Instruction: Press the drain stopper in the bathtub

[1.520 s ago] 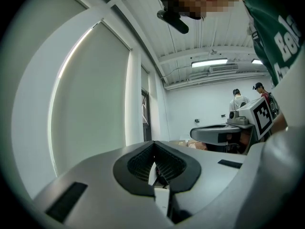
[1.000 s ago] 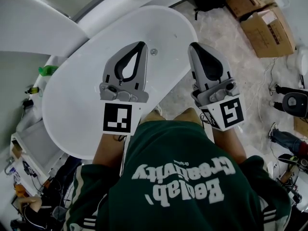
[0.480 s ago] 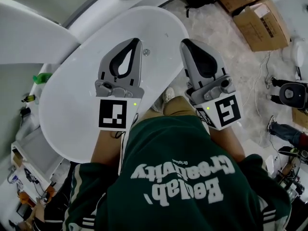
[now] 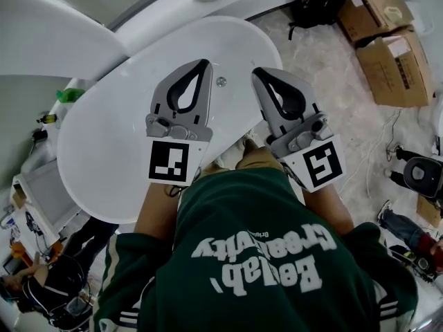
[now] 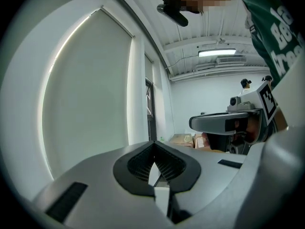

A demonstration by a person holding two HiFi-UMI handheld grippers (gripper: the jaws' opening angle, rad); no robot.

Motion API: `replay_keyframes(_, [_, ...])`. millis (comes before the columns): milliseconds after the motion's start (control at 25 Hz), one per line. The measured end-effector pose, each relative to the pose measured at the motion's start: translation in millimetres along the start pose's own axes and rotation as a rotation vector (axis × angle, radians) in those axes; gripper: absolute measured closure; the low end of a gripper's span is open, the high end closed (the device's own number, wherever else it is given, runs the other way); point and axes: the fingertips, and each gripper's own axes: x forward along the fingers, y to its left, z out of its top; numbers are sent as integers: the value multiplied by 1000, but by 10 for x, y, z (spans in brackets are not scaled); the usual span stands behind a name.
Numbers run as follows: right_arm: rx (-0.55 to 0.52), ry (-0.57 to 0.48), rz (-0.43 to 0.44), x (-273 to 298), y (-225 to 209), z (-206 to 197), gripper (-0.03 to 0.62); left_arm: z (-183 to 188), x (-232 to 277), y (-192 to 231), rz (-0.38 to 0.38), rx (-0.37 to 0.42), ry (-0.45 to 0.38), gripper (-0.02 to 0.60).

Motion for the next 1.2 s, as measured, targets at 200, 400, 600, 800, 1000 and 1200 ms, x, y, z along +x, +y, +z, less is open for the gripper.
replay_keyframes(200, [10, 40, 52, 11, -293, -212, 583, -97, 294, -62, 27, -17, 34, 574])
replay_keyframes(400, [146, 89, 136, 50, -395, -596, 583, -334, 449, -32, 50, -7, 71, 574])
replay_keyframes(600, [277, 100, 206, 169, -548, -866, 583, -562, 556, -28, 78, -4, 94, 574])
replay_keyframes(800, [274, 193, 277, 449, -579, -1337, 583, -885, 479, 124, 138, -28, 147, 574])
replay_keyframes(1000, [229, 291, 320, 611, -404, -1933, 583, -1324, 385, 291, 170, -58, 164, 574])
replay_keyframes(1200, [218, 327, 307, 775, -112, -2547, 583, -1953, 343, 480, 154, -88, 157, 574])
